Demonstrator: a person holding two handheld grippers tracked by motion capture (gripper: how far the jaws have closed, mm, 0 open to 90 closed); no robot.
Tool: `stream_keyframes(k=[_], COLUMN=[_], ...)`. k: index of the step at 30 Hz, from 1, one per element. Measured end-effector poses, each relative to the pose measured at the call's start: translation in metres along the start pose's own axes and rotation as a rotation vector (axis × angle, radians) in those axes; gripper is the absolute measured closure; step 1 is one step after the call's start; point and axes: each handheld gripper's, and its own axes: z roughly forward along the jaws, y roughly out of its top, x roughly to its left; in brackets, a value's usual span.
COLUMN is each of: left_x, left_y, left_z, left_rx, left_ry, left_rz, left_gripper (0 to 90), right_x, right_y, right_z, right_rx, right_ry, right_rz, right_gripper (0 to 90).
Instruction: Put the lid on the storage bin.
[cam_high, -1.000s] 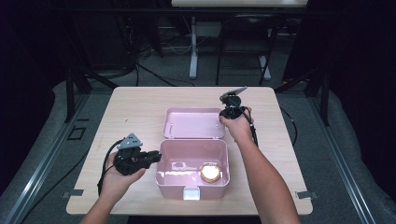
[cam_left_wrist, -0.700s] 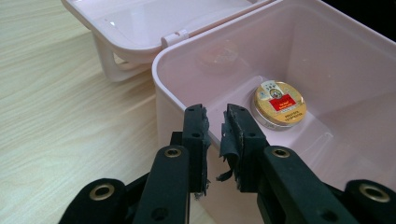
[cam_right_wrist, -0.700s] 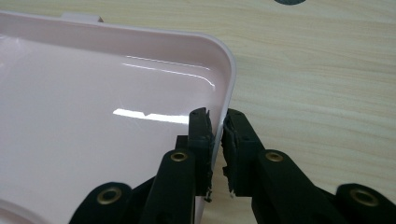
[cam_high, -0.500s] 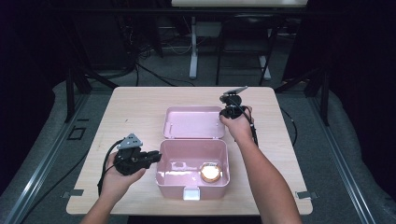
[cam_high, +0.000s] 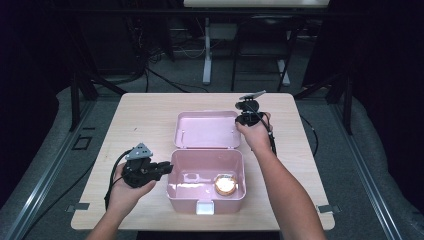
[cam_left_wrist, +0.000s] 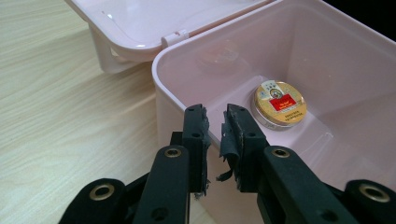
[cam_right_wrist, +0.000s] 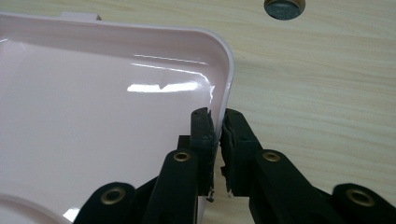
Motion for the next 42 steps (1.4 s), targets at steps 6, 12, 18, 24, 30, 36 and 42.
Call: stream_keyframes(k=[6,12,18,24,30,36,42], left_x=[0.0,0.0,0.0,0.0,0.0,0.0,0.001], left_y=[0.0,0.0,0.0,0.0,0.0,-0.001,-0.001], left_z=[0.0,0.0,0.0,0.001,0.0,0.0,0.0], left_rx=[0.001,0.0,-0.001,-0.006,-0.008,-0.008,-0.009], left_ry=[0.001,0.001,0.0,0.002,0.001,0.001,0.001], left_rz=[0.001,-0.001,-0.001,-0.004,-0.003,-0.004,-0.006], left_gripper=[78.3,78.3,78.2,78.2,78.2,78.2,78.2], right_x=[0.001,0.002,0.003,0.003,0.006,0.006,0.008], right_y=[0.001,0.001,0.001,0.001,0.0,-0.001,-0.003], right_z=[-0.006,-0.011,-0.018,-0.025,-0.03,-0.037,-0.044], right_rx=[-0.021,-0.044,-0.067,-0.088,-0.111,-0.129,-0.161], right_ry=[0.003,0.004,0.007,0.011,0.006,0.012,0.009], right_rz=[-0.002,-0.006,-0.009,-0.012,-0.023,-0.027,-0.046], right_gripper=[83.6,83.9,84.2,84.6,84.8,85.2,85.5])
